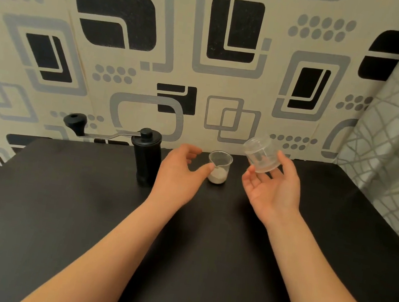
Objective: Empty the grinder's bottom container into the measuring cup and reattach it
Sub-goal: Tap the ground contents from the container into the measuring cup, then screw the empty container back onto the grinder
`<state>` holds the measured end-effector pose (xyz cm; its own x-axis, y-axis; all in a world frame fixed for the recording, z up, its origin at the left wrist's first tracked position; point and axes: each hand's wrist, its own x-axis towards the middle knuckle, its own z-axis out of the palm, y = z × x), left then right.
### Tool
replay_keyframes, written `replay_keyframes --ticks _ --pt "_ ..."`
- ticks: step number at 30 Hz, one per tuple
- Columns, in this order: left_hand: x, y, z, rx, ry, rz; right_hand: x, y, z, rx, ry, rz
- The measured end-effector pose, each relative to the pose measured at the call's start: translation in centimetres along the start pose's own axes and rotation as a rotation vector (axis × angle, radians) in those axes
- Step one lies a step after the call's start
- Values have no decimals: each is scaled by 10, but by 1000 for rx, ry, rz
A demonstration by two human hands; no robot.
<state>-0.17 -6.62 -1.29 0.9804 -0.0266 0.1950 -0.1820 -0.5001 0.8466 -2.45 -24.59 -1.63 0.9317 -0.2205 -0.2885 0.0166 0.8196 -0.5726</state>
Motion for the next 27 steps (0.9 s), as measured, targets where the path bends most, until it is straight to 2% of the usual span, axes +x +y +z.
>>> replay_keyframes --ticks 8,13,17,19,23,27 --pt "-8 -9 -43 81 -72 -97 -3 2 4 -10 -19 -5" --pt "-5 -23 -63 151 -84 -250 -5 2 6 -29 -14 -14" --pt "-2 -30 -71 353 -95 -353 -6 4 7 -47 -21 -23" --pt "-1 -32 -72 398 -37 -374 -6 5 7 -57 -32 -27" --pt "3 -33 -65 188 154 -439 -5 5 6 -78 -50 -39" --pt "13 -30 -55 -11 120 -451 -2 6 5 -105 -68 -57"
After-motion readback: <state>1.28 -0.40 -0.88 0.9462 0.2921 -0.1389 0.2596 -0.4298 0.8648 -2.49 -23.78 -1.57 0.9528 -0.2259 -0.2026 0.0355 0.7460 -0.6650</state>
